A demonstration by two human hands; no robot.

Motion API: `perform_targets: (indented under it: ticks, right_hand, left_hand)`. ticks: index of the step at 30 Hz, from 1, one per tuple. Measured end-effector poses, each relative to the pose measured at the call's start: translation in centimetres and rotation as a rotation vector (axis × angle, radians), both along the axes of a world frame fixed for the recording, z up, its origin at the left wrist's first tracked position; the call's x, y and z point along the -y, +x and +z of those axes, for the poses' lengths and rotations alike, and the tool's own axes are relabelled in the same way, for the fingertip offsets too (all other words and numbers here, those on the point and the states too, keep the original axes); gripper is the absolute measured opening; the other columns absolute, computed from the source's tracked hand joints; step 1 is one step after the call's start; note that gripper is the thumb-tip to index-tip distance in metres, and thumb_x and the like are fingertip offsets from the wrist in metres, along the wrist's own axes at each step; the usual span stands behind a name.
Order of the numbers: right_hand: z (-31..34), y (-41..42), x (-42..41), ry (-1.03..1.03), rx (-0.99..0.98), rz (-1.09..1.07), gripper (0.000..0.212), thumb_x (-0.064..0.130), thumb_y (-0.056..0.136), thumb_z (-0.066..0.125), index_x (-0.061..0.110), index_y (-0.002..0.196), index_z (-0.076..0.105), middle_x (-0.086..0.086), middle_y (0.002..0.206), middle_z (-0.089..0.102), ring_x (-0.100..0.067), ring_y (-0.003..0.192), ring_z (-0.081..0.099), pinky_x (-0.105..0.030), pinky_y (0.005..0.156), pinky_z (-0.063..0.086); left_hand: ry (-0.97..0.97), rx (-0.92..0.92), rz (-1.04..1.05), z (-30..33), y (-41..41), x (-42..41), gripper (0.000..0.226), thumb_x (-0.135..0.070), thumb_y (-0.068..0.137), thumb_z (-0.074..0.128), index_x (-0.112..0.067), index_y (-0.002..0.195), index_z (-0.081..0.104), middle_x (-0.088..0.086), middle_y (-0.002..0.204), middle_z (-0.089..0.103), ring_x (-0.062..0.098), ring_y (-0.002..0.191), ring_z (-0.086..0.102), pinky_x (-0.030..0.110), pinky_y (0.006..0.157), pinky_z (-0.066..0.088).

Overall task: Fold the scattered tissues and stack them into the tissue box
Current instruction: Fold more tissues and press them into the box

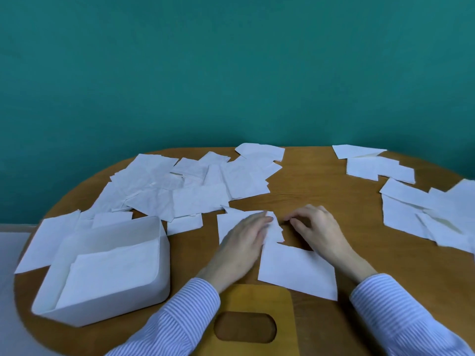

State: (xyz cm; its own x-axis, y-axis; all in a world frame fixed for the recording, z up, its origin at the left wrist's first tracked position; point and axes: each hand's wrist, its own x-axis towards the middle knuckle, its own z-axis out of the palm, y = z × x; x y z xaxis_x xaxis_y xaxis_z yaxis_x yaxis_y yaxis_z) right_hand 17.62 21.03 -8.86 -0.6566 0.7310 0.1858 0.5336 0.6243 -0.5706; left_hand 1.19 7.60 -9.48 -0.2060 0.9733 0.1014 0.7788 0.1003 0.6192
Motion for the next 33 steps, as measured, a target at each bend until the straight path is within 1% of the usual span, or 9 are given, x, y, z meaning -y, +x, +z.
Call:
perform_targets:
  ticks: [2, 4, 8, 11, 16, 21, 25, 29, 33]
  right_hand:
    - [0.2, -1.2, -0.7, 0.011, 0.010, 0.020, 0.020, 0.025, 0.096, 0.059, 0.034, 0.110, 0.071, 0.010, 0.114, 0.065, -0.016, 0.105, 0.048, -0.030, 0.089, 0.038]
    - [0.3, -2.6, -1.2, 0.015, 0.059, 0.091, 0.029, 0.032, 0.097, 0.058, 0.035, 0.125, 0.063, 0.008, 0.128, 0.060, -0.017, 0.110, 0.044, -0.035, 0.097, 0.038]
    - [0.1, -5.3, -1.6, 0.053, 0.273, 0.214, 0.041, 0.045, 0.099, 0.049, 0.035, 0.139, 0.050, 0.006, 0.143, 0.047, -0.021, 0.122, 0.037, -0.041, 0.103, 0.035]
    - [-0.1, -6.3, -1.6, 0.067, 0.321, 0.233, 0.025, 0.039, 0.094, 0.059, 0.028, 0.117, 0.059, 0.005, 0.131, 0.052, -0.020, 0.119, 0.037, -0.039, 0.096, 0.034]
    - [1.1, -5.2, -1.3, 0.140, 0.163, 0.209, 0.008, 0.029, 0.089, 0.065, 0.025, 0.092, 0.059, 0.009, 0.098, 0.059, -0.015, 0.095, 0.047, -0.038, 0.083, 0.038]
    - [3.9, -3.3, -0.7, 0.060, 0.033, 0.151, 0.008, 0.024, 0.090, 0.066, 0.023, 0.083, 0.061, 0.008, 0.076, 0.061, -0.012, 0.075, 0.055, -0.033, 0.063, 0.040]
    - [7.1, 0.1, -0.3, -0.059, -0.037, 0.041, 0.006, 0.024, 0.088, 0.072, 0.026, 0.084, 0.068, 0.008, 0.078, 0.067, -0.009, 0.074, 0.059, -0.025, 0.064, 0.046]
    - [7.6, 4.3, 0.9, -0.171, 0.011, -0.018, 0.010, 0.027, 0.084, 0.076, 0.029, 0.079, 0.068, 0.005, 0.073, 0.066, -0.008, 0.063, 0.053, -0.016, 0.053, 0.040]
    - [4.5, 6.3, 2.3, -0.268, 0.168, -0.081, 0.010, 0.026, 0.084, 0.076, 0.024, 0.082, 0.067, 0.004, 0.070, 0.065, -0.003, 0.058, 0.054, -0.014, 0.053, 0.038]
  left_hand:
    - [0.039, -0.112, 0.090, -0.2, -1.7, -0.2, 0.037, -0.021, 0.108, 0.040, -0.023, 0.143, 0.050, -0.007, 0.152, 0.045, 0.012, 0.140, 0.038, 0.026, 0.115, 0.029]
    - [0.044, -0.186, 0.166, -0.7, -3.0, -0.2, 0.035, -0.017, 0.104, 0.047, -0.021, 0.138, 0.054, -0.002, 0.142, 0.053, 0.019, 0.131, 0.048, 0.036, 0.107, 0.038]
    - [0.013, -0.229, 0.244, -1.5, -3.9, -0.1, 0.035, -0.024, 0.100, 0.054, -0.028, 0.135, 0.054, -0.005, 0.129, 0.054, 0.017, 0.122, 0.047, 0.035, 0.097, 0.036]
    - [0.028, -0.237, 0.273, -1.6, -4.2, -0.3, 0.033, -0.025, 0.098, 0.058, -0.031, 0.130, 0.056, -0.007, 0.117, 0.055, 0.015, 0.113, 0.048, 0.034, 0.091, 0.035]
    - [0.072, -0.253, 0.304, -1.2, -4.4, -0.6, 0.019, -0.027, 0.100, 0.056, -0.028, 0.115, 0.067, -0.005, 0.110, 0.056, 0.015, 0.108, 0.050, 0.035, 0.091, 0.040]
    - [0.213, -0.224, 0.306, 1.1, -3.4, -0.9, 0.018, -0.030, 0.101, 0.053, -0.027, 0.113, 0.067, -0.006, 0.108, 0.064, 0.014, 0.104, 0.056, 0.035, 0.089, 0.044]
    - [0.338, -0.064, 0.210, 4.6, -1.9, -1.6, 0.013, -0.028, 0.099, 0.059, -0.028, 0.105, 0.070, -0.012, 0.102, 0.065, 0.004, 0.096, 0.058, 0.023, 0.082, 0.045]
    - [0.197, 0.125, 0.055, 5.4, -0.5, -2.1, 0.009, -0.025, 0.091, 0.070, -0.033, 0.095, 0.073, -0.028, 0.093, 0.067, -0.015, 0.093, 0.057, 0.002, 0.078, 0.038]
    - [0.024, 0.109, -0.045, 2.2, 0.6, -2.2, 0.012, -0.025, 0.088, 0.072, -0.032, 0.098, 0.075, -0.021, 0.102, 0.071, -0.005, 0.100, 0.059, 0.015, 0.083, 0.043]
